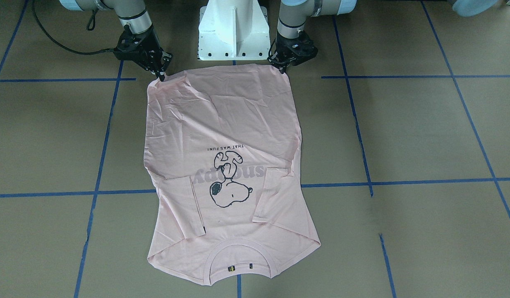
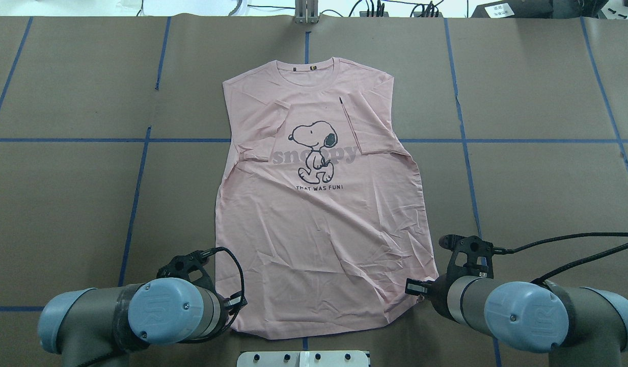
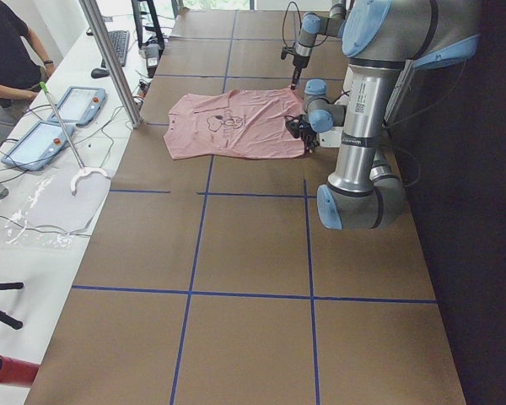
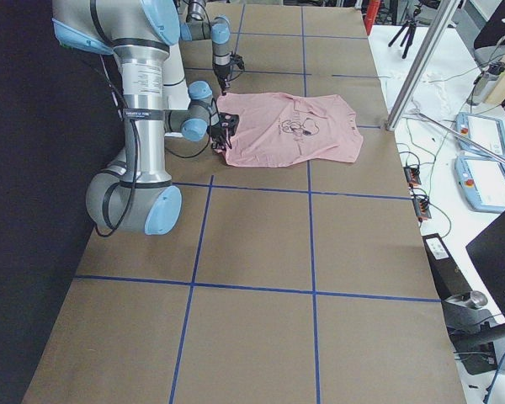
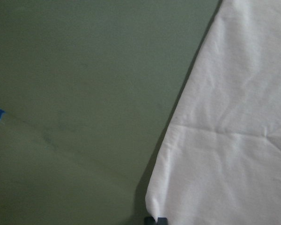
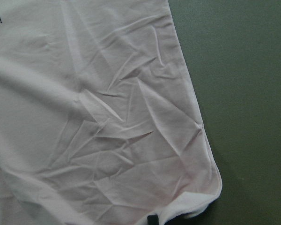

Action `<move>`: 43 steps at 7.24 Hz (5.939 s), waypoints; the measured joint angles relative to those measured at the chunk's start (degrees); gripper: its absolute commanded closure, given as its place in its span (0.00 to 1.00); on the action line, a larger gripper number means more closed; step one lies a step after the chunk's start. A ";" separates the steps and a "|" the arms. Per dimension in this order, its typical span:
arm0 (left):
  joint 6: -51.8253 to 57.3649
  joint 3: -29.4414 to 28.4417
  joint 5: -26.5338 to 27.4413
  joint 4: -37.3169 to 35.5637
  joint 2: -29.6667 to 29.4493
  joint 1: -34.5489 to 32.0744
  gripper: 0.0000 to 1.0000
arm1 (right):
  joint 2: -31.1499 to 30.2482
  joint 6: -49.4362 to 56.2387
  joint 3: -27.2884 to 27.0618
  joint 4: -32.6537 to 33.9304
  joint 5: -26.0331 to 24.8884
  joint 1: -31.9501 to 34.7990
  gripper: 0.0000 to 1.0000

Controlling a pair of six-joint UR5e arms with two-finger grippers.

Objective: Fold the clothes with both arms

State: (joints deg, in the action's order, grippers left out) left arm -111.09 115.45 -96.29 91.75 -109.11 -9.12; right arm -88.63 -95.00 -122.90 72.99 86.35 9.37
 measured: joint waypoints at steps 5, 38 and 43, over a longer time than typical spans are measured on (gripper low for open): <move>10.33 13.29 1.13 -9.79 5.26 0.08 1.00 | -0.46 -0.42 -6.32 -0.08 5.51 -0.51 1.00; 30.17 -12.50 -3.08 14.22 -9.64 -30.92 0.00 | 19.70 16.56 21.37 0.99 20.73 24.05 0.00; 29.46 -11.61 -3.05 14.25 -9.68 -30.39 0.00 | 18.86 16.43 21.89 1.14 20.42 18.91 0.08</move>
State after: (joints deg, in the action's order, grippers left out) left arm -81.63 103.83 -99.34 106.00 -118.79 -39.51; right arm -69.77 -78.57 -101.02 74.13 106.78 28.28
